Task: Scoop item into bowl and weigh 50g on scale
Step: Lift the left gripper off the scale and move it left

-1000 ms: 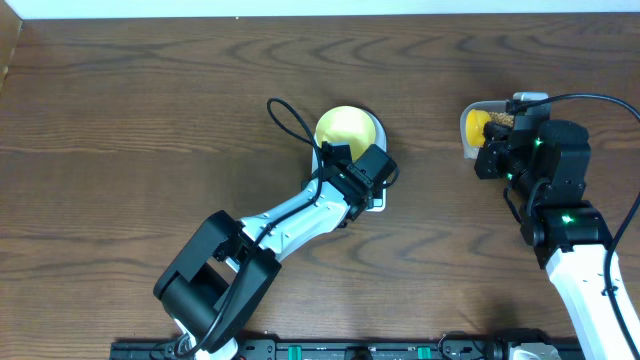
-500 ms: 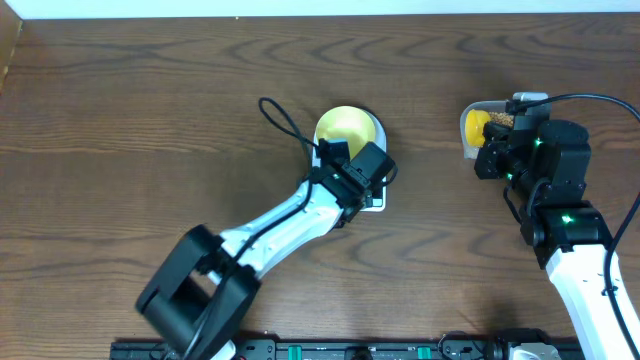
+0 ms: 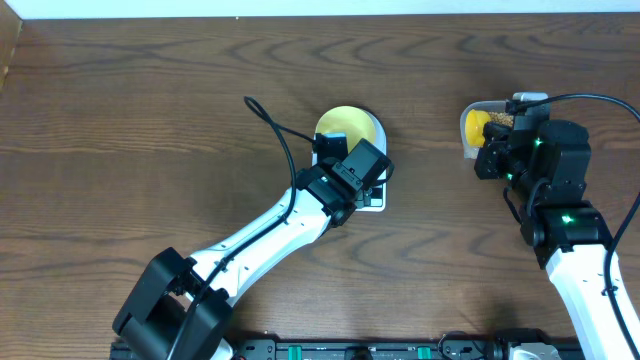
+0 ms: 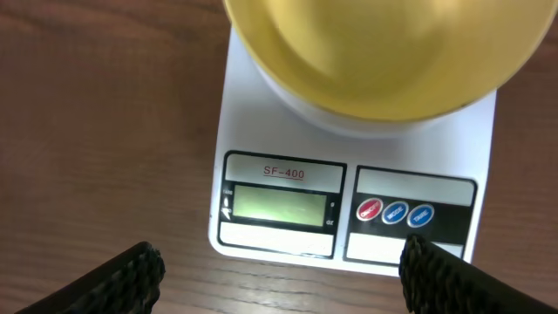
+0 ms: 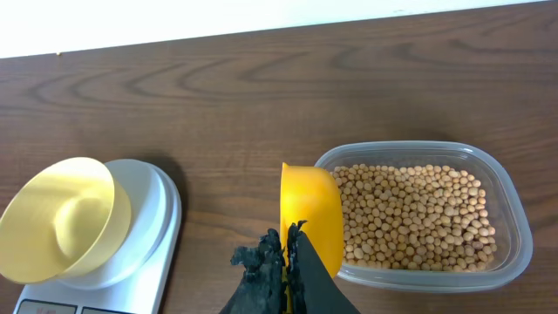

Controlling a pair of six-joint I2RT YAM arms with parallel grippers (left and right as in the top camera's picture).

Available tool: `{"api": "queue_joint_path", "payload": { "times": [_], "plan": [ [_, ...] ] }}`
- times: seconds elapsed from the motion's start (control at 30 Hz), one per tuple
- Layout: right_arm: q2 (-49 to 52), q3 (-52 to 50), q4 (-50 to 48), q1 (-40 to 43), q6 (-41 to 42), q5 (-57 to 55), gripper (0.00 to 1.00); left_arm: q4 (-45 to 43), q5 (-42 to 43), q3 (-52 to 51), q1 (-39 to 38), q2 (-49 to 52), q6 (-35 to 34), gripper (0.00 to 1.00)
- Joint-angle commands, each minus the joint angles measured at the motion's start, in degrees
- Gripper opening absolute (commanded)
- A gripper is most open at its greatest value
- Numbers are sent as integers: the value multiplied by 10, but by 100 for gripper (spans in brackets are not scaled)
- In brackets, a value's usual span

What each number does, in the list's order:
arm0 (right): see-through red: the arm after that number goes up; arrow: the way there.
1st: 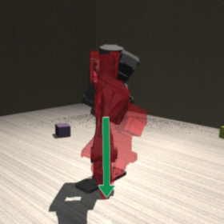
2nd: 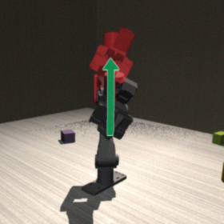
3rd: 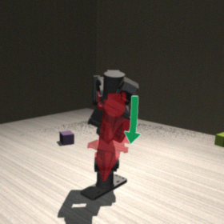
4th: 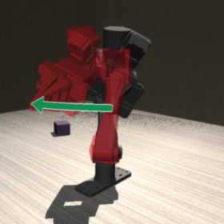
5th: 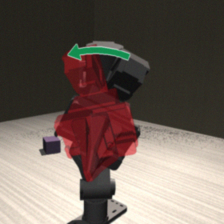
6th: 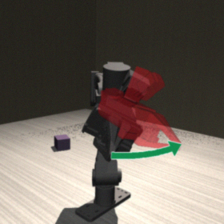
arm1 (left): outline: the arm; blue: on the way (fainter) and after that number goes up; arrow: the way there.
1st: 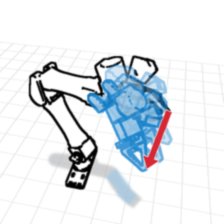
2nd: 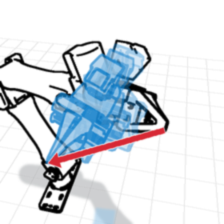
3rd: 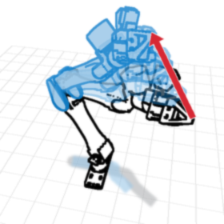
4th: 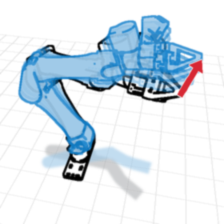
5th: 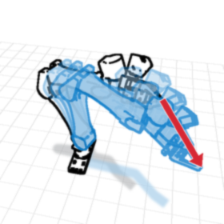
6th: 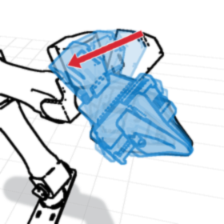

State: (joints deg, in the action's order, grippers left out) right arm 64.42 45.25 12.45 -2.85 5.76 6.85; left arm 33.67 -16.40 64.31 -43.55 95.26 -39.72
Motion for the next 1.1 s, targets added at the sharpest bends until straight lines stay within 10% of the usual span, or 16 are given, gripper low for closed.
{"api": "queue_joint_path", "payload": {
  "times": [0.0,0.33,0.6,1.07],
  "plan": [
    [-4,9,2,5,-7,4,1,4,-1,-3,3,-7,133,89],
    [-4,9,3,5,-27,4,1,40,240,-3,90,-44,403,89],
    [-4,9,5,5,-33,4,1,49,431,-3,238,-103,471,89],
    [-4,9,26,5,-73,4,1,49,436,-3,291,-104,470,89]
  ]
}}
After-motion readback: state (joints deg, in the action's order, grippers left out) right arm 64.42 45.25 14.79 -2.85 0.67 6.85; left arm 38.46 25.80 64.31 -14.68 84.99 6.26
